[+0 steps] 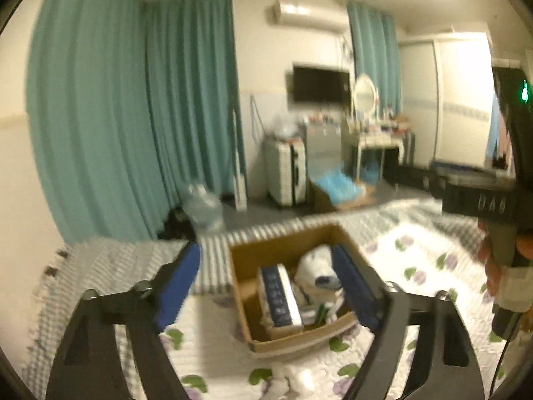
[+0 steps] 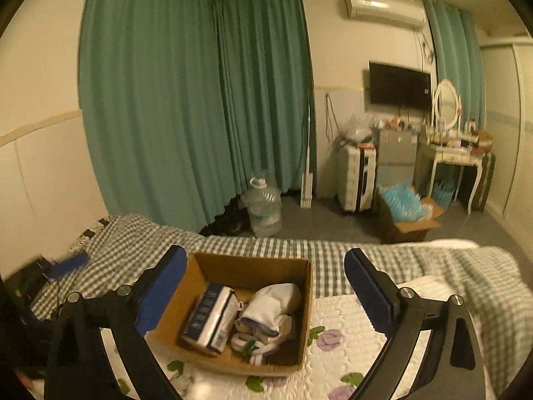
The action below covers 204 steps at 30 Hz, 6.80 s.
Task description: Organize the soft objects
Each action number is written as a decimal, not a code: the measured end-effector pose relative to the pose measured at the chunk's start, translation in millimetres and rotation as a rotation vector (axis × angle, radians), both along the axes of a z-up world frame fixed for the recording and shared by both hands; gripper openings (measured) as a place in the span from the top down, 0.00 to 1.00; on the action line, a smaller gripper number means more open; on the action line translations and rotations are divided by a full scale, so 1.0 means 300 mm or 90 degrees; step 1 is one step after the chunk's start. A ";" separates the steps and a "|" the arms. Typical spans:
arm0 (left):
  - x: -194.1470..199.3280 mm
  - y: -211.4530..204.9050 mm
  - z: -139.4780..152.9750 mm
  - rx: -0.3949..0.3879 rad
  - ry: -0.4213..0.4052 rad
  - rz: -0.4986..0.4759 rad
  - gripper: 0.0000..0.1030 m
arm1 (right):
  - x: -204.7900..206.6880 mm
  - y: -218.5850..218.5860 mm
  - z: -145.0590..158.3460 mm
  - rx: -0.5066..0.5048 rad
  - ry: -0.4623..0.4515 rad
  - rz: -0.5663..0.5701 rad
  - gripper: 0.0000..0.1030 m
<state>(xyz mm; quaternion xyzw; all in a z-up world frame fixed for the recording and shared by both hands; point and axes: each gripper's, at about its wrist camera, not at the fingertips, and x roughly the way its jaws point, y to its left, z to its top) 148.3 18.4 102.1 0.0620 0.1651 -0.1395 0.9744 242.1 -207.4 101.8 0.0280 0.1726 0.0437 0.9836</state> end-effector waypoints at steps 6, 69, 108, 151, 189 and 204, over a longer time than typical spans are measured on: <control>-0.166 0.115 0.157 -0.003 -0.039 0.031 0.16 | -0.245 0.083 0.151 -0.024 -0.027 -0.012 0.01; 0.176 0.010 -0.861 0.041 0.308 0.026 0.38 | 0.029 0.191 -0.798 0.054 0.248 0.015 0.69; -0.175 0.006 -0.573 0.011 0.210 -0.001 0.72 | -0.300 0.163 -0.571 0.069 0.165 0.013 0.69; 0.404 -0.236 -0.468 0.072 0.124 0.015 0.32 | 0.293 -0.096 -0.430 0.101 0.107 0.049 0.68; -0.426 0.047 0.086 -0.020 -0.160 0.135 0.10 | -0.748 0.053 0.186 -0.062 -0.202 0.012 0.00; -0.210 -0.010 -0.325 -0.002 -0.008 0.161 0.10 | -0.382 0.057 -0.365 -0.062 -0.071 0.024 0.00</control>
